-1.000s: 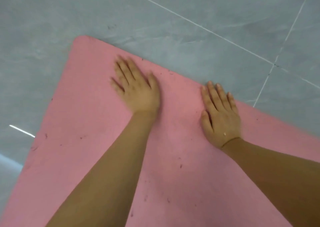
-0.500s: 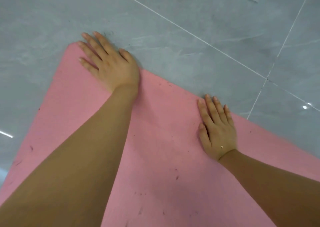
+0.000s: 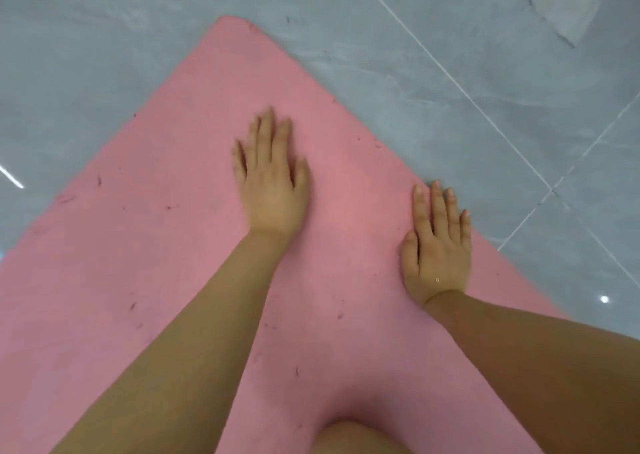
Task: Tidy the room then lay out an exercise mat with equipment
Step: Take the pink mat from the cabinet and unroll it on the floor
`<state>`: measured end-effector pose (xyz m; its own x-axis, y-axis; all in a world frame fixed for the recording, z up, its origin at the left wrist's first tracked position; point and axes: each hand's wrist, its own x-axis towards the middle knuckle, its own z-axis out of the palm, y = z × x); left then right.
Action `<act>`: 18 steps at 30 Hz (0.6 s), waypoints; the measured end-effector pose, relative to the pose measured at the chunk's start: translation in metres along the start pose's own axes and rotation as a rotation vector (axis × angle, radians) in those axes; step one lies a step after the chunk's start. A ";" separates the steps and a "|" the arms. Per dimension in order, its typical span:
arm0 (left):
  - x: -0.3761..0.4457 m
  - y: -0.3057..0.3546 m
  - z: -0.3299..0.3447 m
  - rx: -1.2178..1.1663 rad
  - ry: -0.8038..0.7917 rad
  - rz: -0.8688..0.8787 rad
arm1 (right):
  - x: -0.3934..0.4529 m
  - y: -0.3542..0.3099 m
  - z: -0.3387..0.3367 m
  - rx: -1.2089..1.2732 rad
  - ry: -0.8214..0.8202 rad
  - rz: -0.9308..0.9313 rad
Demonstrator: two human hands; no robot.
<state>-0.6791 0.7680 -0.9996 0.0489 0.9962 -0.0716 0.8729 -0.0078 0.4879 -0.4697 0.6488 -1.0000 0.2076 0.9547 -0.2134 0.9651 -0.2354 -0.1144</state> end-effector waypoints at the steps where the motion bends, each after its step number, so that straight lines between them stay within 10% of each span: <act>1: -0.033 -0.006 -0.003 -0.007 -0.028 -0.046 | -0.001 -0.001 0.000 -0.004 -0.010 0.002; 6: -0.202 -0.027 -0.031 -0.117 -0.044 -0.831 | -0.004 -0.002 -0.005 -0.013 -0.049 -0.021; 18: -0.231 -0.036 -0.032 -0.007 -0.281 -0.759 | 0.003 0.001 0.004 0.024 0.097 -0.108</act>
<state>-0.7376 0.5412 -0.9727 -0.4343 0.6710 -0.6010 0.7141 0.6631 0.2242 -0.4683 0.6506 -1.0044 0.1179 0.9876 -0.1040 0.9788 -0.1332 -0.1554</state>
